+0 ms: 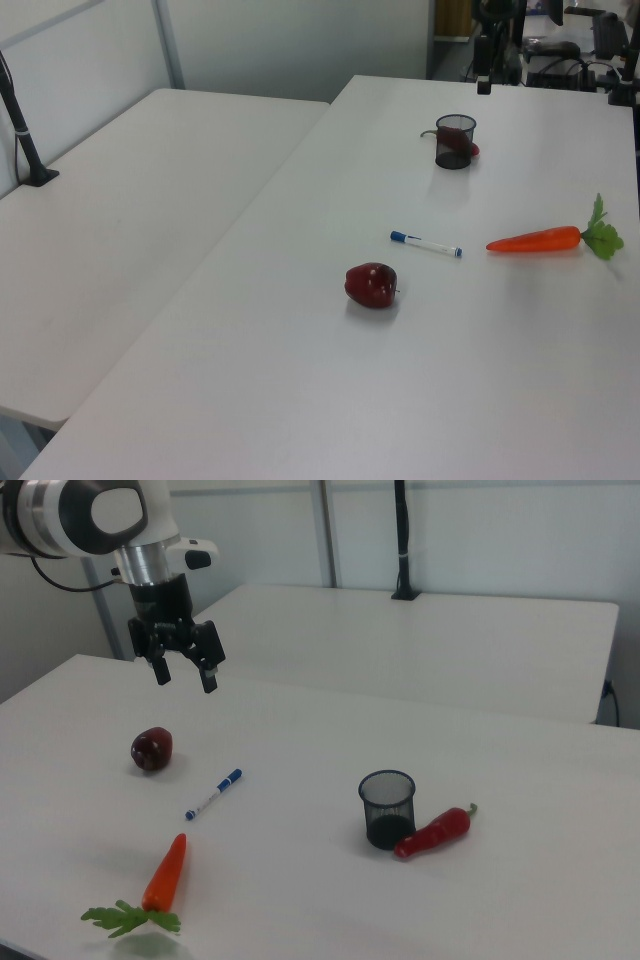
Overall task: Place marker
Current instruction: 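Move the open gripper down over the blue-capped white marker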
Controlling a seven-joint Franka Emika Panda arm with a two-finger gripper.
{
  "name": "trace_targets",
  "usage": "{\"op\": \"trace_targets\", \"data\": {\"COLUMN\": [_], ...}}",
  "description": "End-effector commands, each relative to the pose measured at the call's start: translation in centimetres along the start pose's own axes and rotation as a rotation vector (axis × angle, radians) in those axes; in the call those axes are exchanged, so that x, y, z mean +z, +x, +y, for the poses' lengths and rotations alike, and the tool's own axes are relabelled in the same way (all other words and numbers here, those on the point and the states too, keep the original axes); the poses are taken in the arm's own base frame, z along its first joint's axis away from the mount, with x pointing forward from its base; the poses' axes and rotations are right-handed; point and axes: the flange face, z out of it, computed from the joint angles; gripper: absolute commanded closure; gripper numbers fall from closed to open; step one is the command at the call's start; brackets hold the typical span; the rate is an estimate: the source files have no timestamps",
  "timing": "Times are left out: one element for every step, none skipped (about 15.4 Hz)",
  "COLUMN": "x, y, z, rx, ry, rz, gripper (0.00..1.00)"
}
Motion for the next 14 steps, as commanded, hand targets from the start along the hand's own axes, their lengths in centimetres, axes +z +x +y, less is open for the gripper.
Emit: {"op": "trace_targets", "data": {"x": [0.1,0.1,0.3,0.4,0.6,0.7,0.8,0.9,1.5,2.3,2.9,4.0,5.3,6.5], "y": [-0.1,-0.1,0.0,0.0,0.2,0.4,0.8,1.1,1.5,2.1,2.7,3.5,4.3,5.0], "z": [0.2,0.1,0.1,0.0,-0.1,-0.2,-0.4,-0.7,-1.1,-1.6,-2.0,-2.7,-4.3,-5.2], "rx": [-0.02,-0.02,-0.022,-0.022,-0.024,-0.018,-0.015,-0.017,-0.02,-0.019,0.0,0.012,-0.004,-0.012], "ry": [-0.005,-0.005,-0.005,-0.005,-0.005,-0.004,-0.001,0.004,0.007,0.009,0.011,0.011,0.011,0.011], "rz": [0.011,0.011,0.009,0.008,0.006,0.017,0.034,0.054,0.062,0.07,0.078,0.078,0.078,0.08], "gripper": [0.0,0.0,0.0,0.0,0.0,0.0,0.0,0.0,0.0,0.0,0.0,0.0,0.0,0.0]}}
